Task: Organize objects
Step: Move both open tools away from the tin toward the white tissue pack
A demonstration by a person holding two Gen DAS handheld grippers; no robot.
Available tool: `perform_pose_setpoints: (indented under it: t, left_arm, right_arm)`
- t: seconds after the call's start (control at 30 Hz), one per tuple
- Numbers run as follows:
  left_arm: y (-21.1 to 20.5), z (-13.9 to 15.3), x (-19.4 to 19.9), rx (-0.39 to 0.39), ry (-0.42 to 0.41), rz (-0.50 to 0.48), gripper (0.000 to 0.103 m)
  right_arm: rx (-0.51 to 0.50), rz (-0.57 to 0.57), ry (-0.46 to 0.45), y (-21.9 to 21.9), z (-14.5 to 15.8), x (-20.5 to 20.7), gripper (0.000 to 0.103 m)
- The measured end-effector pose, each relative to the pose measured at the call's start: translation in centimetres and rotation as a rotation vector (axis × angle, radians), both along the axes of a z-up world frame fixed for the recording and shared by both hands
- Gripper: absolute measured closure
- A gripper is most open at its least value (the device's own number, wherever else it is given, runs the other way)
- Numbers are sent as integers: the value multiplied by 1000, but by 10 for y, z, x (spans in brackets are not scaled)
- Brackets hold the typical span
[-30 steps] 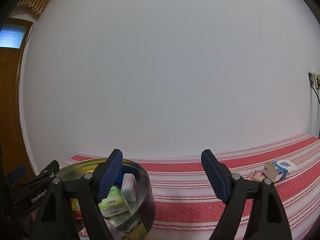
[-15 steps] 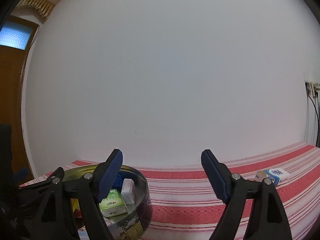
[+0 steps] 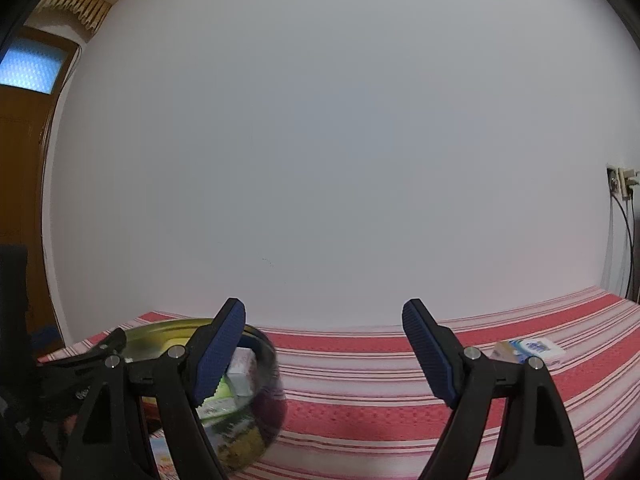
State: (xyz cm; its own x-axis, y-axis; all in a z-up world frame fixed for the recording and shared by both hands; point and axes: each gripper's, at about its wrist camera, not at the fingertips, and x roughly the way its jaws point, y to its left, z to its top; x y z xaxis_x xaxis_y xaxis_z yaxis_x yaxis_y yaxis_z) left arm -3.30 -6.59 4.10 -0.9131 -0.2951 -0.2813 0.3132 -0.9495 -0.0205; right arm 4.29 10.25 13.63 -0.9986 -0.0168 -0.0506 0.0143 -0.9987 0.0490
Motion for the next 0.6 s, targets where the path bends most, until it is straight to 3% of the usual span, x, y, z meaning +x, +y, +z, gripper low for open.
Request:
perform_pose_setpoints:
  t: [0.2, 0.4, 0.6]
  left_arm:
    - [15, 3, 9, -12, 23, -46, 0]
    - [30, 7, 11, 53, 23, -111, 0]
    - [59, 11, 15, 27, 33, -164, 0]
  right_arm:
    - [66, -14, -17, 20, 2, 8, 20]
    - [89, -58, -38, 52, 3, 12, 20]
    - [105, -122, -48, 84, 4, 19, 20]
